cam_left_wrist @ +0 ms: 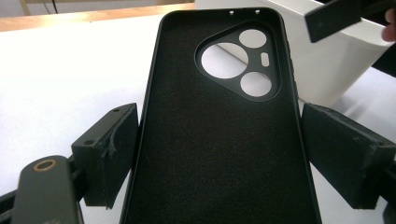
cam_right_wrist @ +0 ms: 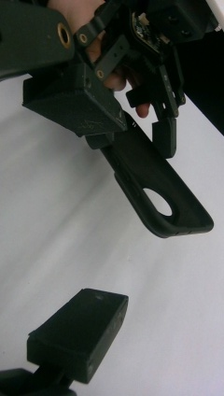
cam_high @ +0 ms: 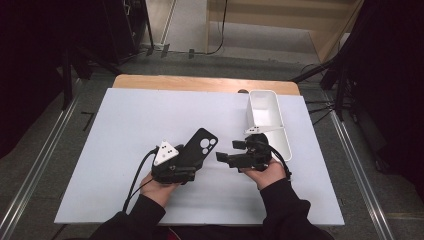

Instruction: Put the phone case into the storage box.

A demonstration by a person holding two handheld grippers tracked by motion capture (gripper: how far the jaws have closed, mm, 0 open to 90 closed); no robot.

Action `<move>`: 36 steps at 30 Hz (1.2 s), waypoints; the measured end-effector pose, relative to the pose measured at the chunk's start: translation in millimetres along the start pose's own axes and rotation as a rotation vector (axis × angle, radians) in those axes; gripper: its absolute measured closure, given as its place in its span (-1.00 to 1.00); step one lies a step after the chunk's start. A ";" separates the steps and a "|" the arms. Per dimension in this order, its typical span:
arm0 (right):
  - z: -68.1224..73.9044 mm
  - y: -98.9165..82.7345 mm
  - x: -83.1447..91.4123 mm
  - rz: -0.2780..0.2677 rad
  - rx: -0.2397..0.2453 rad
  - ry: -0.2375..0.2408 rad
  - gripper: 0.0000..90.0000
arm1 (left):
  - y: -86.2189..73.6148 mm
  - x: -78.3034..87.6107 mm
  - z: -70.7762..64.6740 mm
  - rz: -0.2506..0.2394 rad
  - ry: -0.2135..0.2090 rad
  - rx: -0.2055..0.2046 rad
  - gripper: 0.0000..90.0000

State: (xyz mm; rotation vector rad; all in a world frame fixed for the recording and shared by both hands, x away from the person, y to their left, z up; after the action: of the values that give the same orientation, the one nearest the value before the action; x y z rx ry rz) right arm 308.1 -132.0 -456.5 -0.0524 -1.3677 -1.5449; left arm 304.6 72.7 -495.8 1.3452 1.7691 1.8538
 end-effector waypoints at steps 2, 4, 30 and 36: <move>-1.2 1.8 -1.5 0.003 -0.006 0.003 -0.71 | -0.2 -0.2 -0.2 0.002 0.002 -0.002 -0.70; -2.1 3.8 -3.0 0.003 -0.015 0.009 -0.71 | -0.4 -0.9 -1.0 -0.003 0.007 -0.006 -0.70; 5.0 27.5 -34.8 0.007 -0.035 0.030 -0.57 | 1.4 -2.5 -3.7 -0.072 0.029 0.007 -0.70; 7.6 30.6 -44.4 0.040 -0.073 0.075 -0.28 | 1.9 -2.9 -3.2 -0.081 0.037 0.017 -0.70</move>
State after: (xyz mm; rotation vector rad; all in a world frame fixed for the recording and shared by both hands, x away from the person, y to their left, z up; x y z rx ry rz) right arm 345.8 -92.8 -459.3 -0.0657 -1.2447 -1.5481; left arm 304.7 68.1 -494.9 1.2336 1.8335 1.8360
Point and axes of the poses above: each handheld gripper's, and its own axes: x roughly backward along the jaws, y roughly out of its top, z roughly to its left, the point moved 5 cm from there along -x, roughly forward along the jaws, and after that the axes turned 4 degrees about -y, right-handed, at the moved point
